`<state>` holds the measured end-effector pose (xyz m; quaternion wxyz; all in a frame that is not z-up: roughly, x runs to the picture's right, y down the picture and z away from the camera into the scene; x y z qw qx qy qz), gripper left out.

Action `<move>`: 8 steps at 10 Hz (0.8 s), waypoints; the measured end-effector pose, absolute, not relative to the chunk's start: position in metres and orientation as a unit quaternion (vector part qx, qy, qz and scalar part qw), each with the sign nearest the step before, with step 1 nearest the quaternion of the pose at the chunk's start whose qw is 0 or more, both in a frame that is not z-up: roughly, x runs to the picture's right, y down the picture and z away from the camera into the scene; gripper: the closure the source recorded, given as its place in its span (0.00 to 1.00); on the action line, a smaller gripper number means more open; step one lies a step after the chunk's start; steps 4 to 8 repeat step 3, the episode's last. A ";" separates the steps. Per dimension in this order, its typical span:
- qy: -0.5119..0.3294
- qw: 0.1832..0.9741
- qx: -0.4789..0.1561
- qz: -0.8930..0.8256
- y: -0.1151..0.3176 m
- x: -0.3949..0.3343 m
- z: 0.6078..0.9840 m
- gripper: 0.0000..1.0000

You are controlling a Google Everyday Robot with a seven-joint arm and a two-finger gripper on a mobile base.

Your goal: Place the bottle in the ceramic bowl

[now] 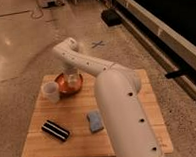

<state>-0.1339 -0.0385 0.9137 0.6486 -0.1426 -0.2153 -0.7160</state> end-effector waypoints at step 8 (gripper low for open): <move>-0.208 0.653 -0.141 -0.714 -0.026 -0.112 0.900 0.48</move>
